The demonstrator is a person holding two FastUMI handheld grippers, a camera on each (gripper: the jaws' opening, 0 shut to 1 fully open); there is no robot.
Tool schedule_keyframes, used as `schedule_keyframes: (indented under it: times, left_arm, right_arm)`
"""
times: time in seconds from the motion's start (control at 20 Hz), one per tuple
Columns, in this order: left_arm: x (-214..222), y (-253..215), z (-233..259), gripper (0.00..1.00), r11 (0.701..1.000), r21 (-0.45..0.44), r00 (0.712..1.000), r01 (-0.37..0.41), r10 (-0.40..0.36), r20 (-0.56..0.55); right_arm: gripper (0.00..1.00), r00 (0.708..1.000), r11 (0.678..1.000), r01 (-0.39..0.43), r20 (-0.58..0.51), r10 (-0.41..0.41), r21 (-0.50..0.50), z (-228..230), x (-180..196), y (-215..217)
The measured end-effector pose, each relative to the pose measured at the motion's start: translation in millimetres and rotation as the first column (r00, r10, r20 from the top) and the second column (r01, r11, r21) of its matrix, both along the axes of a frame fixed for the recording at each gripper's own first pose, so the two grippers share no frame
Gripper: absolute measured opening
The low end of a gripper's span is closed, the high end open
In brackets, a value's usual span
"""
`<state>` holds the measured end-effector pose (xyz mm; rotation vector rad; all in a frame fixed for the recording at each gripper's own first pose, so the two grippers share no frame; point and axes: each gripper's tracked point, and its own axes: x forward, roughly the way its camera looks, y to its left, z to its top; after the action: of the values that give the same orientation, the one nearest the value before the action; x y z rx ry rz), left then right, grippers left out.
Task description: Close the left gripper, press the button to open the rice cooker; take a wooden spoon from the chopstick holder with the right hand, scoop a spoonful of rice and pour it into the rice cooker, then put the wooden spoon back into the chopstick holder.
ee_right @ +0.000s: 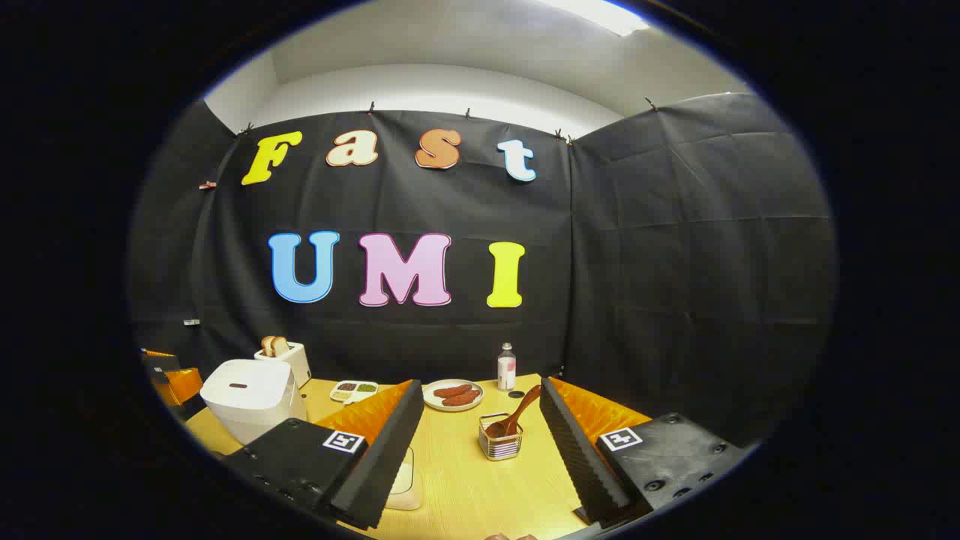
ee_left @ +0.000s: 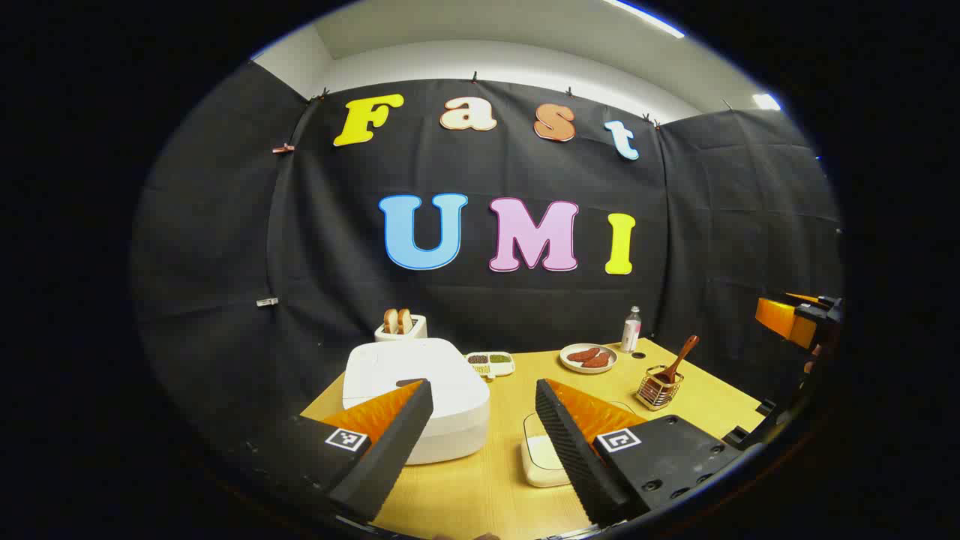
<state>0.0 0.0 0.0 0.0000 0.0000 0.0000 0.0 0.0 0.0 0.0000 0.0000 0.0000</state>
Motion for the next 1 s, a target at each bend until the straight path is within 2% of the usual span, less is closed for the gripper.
schedule_keyframes:
  times: [0.3, 0.6, 1.0]
  left_arm:
    - [-12, -2, -5, 0.95, 1.000, 0.014, 1.000, 0.015, -0.016, 0.011]
    - [-21, -4, -11, 0.95, 1.000, 0.006, 1.000, 0.019, -0.019, 0.013]
    - [-22, 6, -19, 0.95, 0.999, -0.018, 1.000, -0.029, 0.029, 0.003]
  right_arm:
    - [0.98, 1.000, 1.000, 0.015, -0.003, -0.015, 0.012, 1, -6, -12]
    - [0.98, 1.000, 1.000, -0.001, 0.010, 0.001, -0.010, 0, -16, -4]
    - [0.98, 0.996, 0.996, -0.083, -0.019, 0.082, -0.030, -6, -6, 18]
